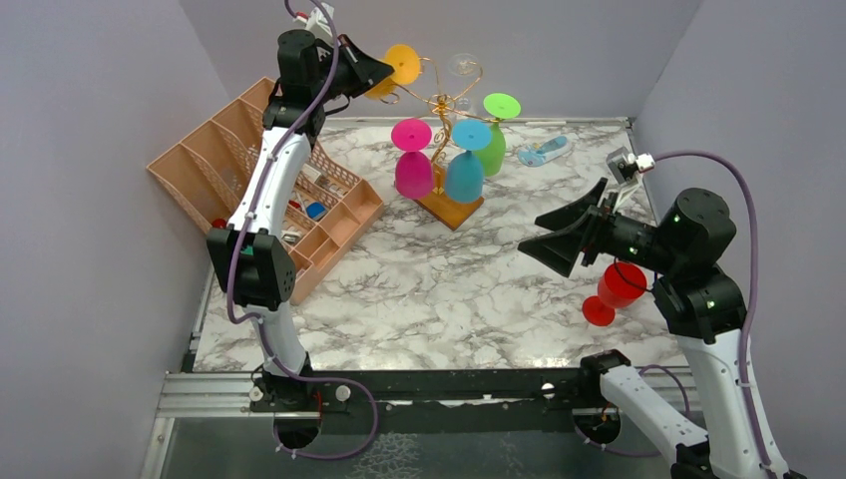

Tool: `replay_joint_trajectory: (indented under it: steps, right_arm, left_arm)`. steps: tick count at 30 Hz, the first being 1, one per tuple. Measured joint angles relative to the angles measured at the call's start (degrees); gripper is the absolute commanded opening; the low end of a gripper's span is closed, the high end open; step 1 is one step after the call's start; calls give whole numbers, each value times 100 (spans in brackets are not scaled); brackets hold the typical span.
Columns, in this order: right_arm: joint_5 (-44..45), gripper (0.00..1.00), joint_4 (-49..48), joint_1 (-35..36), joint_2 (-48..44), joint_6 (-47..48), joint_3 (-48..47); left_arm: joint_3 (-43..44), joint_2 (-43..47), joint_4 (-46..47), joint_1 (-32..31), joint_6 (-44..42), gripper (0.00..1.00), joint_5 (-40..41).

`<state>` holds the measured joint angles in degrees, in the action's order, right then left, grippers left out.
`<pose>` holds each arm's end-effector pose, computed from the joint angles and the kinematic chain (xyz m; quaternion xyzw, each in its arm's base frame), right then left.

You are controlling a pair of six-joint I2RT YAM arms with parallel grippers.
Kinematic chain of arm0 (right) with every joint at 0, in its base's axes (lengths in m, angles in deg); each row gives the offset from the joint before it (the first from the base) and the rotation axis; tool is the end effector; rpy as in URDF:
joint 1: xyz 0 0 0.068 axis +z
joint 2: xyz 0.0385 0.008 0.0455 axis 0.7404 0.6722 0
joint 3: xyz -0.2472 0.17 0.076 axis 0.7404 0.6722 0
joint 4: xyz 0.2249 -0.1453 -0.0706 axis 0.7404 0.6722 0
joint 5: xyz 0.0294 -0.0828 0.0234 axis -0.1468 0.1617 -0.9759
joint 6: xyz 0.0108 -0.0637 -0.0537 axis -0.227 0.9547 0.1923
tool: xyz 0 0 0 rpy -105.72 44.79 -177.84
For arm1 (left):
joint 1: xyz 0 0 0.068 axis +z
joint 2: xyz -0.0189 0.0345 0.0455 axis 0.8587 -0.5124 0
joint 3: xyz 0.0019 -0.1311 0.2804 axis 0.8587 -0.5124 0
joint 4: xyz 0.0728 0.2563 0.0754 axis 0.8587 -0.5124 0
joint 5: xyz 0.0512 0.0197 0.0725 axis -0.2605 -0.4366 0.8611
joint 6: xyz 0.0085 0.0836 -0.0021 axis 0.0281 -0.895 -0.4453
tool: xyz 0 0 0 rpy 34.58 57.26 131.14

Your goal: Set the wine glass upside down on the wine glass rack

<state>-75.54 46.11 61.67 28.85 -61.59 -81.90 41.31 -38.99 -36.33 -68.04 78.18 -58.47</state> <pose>0.1191 0.0853 0.4731 -0.2112 0.6992 0.4788 0.4871 0.4899 -0.1132 0.4791 -0.0343 0.7246 -0.4536 0.5177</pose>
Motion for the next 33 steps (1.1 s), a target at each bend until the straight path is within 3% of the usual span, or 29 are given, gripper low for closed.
replay_joint_trajectory:
  steps: [23,33]
  right_arm:
    - [9,100,-7,0,17,-63,61]
    - [15,100,-7,0,15,-63,92]
  left_arm:
    - [28,-280,2,-267,57,0,-229]
    - [98,-431,201,-391,457,0,-262]
